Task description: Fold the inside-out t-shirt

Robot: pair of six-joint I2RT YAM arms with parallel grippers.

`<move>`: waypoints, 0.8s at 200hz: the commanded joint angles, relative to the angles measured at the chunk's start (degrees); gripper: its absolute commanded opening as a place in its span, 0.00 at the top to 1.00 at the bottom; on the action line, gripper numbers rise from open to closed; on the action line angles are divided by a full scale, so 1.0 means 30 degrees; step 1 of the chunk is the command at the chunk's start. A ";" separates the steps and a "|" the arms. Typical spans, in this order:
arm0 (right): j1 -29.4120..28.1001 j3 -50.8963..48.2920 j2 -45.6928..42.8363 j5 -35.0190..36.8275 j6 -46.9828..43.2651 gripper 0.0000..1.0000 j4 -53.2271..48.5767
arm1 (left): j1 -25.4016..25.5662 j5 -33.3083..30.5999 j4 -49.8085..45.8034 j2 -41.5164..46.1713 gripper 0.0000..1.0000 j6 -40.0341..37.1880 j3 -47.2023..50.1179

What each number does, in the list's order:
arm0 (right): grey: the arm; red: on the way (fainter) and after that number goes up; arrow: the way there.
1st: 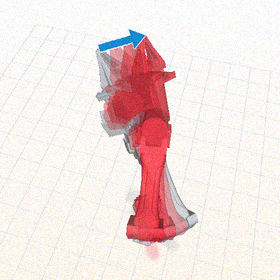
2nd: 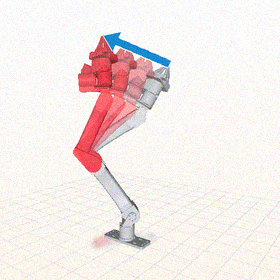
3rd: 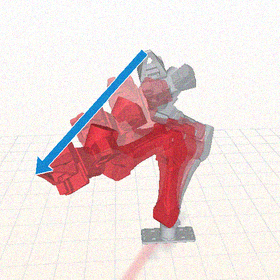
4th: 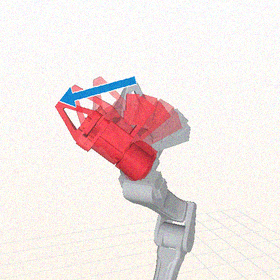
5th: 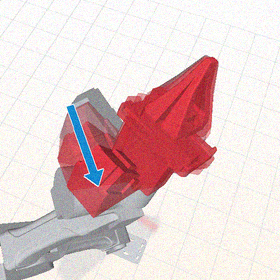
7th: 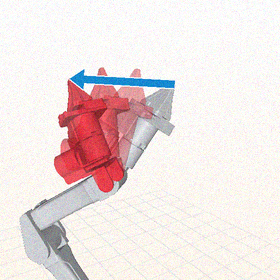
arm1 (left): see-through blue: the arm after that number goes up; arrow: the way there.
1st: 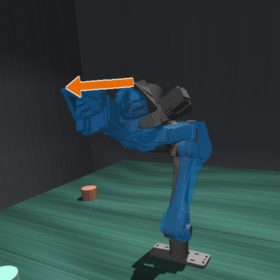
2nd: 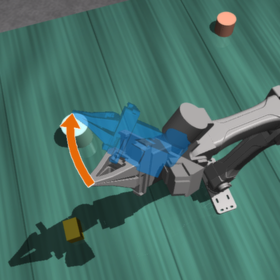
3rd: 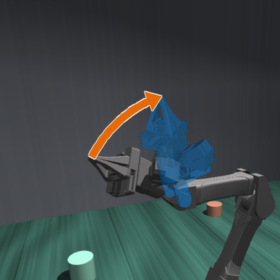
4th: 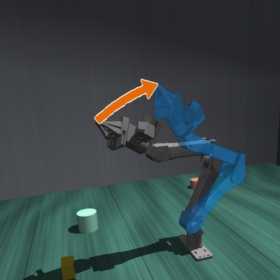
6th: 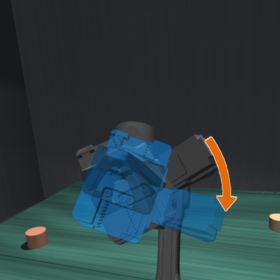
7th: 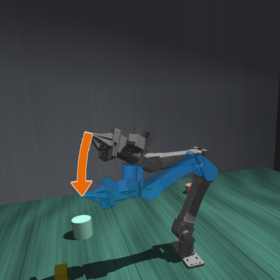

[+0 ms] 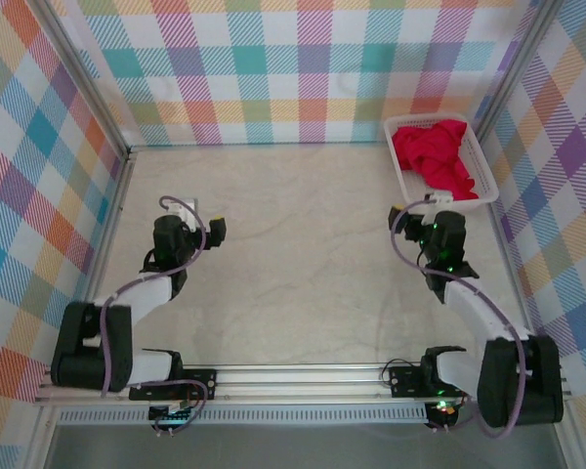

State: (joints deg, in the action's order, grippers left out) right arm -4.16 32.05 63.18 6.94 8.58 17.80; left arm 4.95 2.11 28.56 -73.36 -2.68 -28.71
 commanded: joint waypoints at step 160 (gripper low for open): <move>0.1088 2.2158 1.8786 0.4098 1.6298 0.07 -1.0732 | -0.0123 -0.9710 -0.8926 0.4013 0.00 1.0149 -0.0029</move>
State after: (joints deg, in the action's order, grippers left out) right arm -2.07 91.18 113.95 14.04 51.66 -10.76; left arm 5.06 -24.51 1.23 -60.10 24.80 -28.42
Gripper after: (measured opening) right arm 0.927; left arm 0.998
